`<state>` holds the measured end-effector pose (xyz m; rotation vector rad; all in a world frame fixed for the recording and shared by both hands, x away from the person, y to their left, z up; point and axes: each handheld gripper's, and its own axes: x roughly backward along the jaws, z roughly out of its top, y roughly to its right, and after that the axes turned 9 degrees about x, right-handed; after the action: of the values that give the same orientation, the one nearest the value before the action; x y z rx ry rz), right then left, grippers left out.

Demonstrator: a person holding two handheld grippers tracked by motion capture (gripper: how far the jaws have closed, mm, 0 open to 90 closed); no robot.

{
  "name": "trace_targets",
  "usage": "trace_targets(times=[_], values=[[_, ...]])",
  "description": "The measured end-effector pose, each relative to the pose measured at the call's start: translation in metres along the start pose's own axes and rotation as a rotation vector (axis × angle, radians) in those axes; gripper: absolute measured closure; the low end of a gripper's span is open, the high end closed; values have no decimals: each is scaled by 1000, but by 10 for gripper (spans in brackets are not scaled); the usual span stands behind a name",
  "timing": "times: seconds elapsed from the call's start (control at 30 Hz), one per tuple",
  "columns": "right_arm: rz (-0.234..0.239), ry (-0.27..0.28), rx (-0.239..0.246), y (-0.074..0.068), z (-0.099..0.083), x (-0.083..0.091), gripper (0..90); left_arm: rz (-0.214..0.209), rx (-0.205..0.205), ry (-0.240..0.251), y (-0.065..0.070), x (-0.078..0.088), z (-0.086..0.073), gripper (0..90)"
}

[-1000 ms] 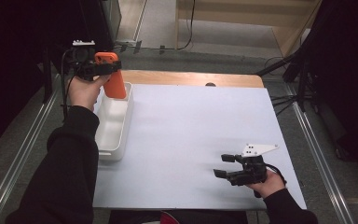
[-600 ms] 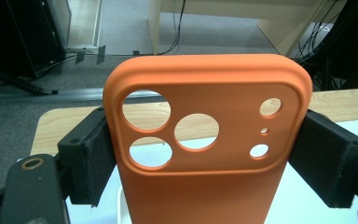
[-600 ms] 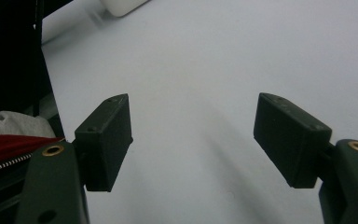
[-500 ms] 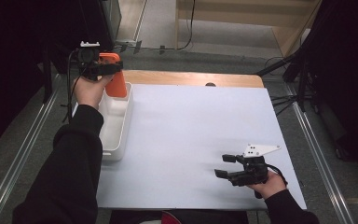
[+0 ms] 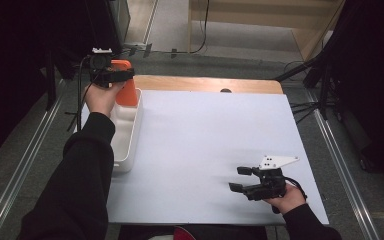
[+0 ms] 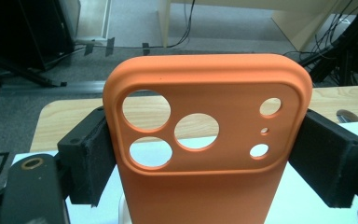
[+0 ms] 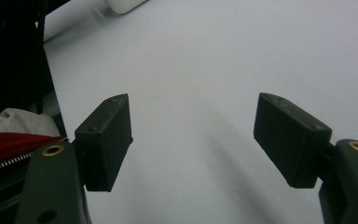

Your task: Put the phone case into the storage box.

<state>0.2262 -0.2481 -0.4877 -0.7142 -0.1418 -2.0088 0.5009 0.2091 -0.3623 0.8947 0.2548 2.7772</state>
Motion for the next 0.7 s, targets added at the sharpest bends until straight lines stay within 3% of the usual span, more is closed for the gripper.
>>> trace_targets(times=[0.37,0.53,0.7], values=[[2,9,3,0,-1,1,268,16,-10,-21,-1,-11,-4,159],[1,5,1,-1,-2,2,268,-8,30,-20,-5,-14,-7,159],[0,5,1,-1,-2,2,267,20,23,-28,-9,-19,-12,159]])
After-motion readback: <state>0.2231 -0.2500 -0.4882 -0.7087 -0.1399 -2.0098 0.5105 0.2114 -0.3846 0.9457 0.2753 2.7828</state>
